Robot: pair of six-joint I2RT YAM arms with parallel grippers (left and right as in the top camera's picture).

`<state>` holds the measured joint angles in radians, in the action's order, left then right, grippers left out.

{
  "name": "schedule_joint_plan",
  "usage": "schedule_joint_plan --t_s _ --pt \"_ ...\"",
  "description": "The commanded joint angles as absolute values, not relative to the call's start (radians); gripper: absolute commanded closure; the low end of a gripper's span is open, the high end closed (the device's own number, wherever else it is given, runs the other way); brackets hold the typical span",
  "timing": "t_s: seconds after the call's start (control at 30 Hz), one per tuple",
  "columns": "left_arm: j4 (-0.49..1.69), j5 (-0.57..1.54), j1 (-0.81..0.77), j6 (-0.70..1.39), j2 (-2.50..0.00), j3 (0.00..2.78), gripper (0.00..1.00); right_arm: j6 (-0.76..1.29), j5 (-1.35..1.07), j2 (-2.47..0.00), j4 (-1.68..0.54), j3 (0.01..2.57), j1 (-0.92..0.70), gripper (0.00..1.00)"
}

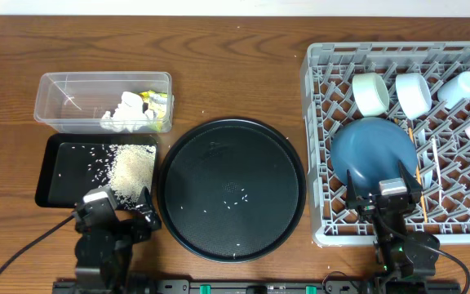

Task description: Sort waste into correct bins and load items into the dishwasher rack

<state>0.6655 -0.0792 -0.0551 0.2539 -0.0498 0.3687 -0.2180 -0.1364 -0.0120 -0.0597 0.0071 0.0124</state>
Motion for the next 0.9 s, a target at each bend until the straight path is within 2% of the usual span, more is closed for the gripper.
schedule_joint_plan --t_s 0.0,0.23,0.37,0.47,0.6,0.87 --pt "0.535 -0.09 -0.028 0.237 -0.002 0.268 0.02 -0.203 -0.128 -0.005 -0.064 0.006 -0.003 0.01" --pt "0.121 -0.091 -0.021 0.202 -0.002 0.093 0.02 -0.203 -0.128 -0.005 -0.064 0.006 -0.003 0.01" --pt "-0.068 -0.052 -0.02 0.097 -0.002 0.012 0.02 -0.203 -0.128 -0.005 -0.064 0.006 -0.003 0.01" --pt "-0.051 0.027 -0.017 -0.013 -0.002 0.004 0.02 -0.203 -0.128 -0.005 -0.064 0.006 -0.003 0.01" --pt "0.072 0.026 -0.017 0.018 -0.002 0.004 0.03 -0.203 -0.128 -0.005 -0.064 0.006 -0.003 0.01" --pt "0.07 0.026 -0.017 0.023 -0.001 0.004 0.02 -0.203 -0.128 -0.005 -0.064 0.006 -0.003 0.01"
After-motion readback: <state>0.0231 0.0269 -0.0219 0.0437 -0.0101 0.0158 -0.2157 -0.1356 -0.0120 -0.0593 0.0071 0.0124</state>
